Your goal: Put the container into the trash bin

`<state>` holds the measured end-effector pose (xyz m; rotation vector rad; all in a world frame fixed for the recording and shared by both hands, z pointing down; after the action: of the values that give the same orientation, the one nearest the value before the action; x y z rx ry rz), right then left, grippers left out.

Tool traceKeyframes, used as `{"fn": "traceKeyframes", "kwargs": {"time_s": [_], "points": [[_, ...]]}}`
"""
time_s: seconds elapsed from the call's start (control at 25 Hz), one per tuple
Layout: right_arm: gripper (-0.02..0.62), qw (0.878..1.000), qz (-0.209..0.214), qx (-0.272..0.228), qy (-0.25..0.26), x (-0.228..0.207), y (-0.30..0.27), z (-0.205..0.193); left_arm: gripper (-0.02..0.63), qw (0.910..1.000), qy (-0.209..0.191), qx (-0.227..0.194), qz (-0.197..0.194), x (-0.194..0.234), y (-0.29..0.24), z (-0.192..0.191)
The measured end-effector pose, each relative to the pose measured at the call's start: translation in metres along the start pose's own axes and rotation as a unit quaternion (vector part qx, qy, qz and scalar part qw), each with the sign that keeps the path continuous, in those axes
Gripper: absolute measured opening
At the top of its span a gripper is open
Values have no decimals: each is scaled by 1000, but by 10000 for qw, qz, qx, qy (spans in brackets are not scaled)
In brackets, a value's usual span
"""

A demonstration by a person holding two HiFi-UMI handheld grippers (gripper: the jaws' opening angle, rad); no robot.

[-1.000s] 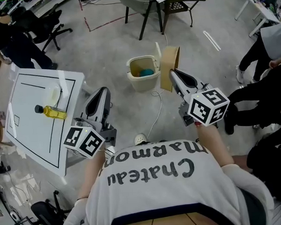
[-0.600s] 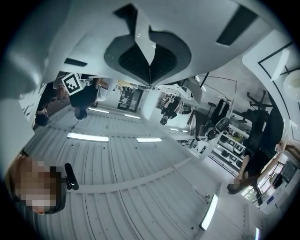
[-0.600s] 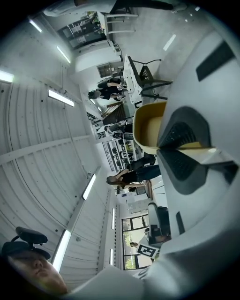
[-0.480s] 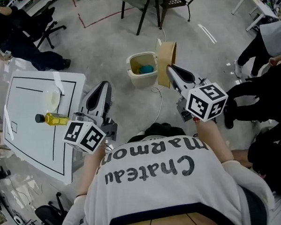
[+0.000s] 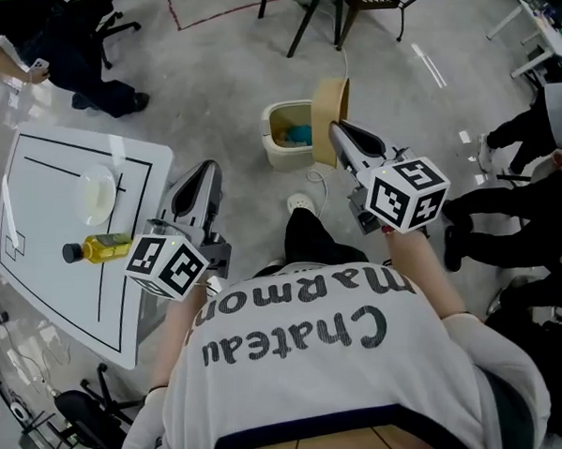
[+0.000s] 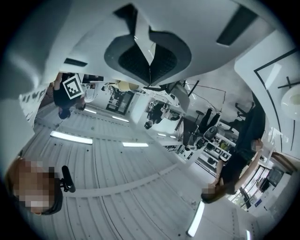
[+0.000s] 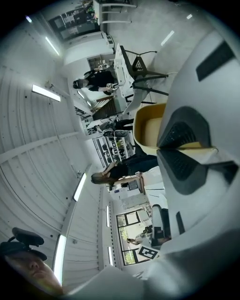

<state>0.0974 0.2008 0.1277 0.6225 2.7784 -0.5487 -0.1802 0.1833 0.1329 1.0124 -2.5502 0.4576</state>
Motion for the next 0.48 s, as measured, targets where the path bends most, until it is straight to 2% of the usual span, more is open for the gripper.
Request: {"fn": "traceKeyframes", "kwargs": {"time_s": [0.32,0.48], "points": [[34,9977,525,352,262,-63,-91,44,23,9983,165,-152,531,35,-74,18],[32,9950,764,537,358,-96,-128,62,23,9973,217,-7,708,47,-116,14]]}}
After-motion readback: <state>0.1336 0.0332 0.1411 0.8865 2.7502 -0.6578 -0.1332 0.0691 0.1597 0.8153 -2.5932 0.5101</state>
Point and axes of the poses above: the fingertips, and each gripper's own axes: y backward along the fingers, x to its left, z out of its top, the point moved 7 cm from there along y, backward along the fingers, and after that the axes turned 4 degrees about z, right-handed, at the moved point
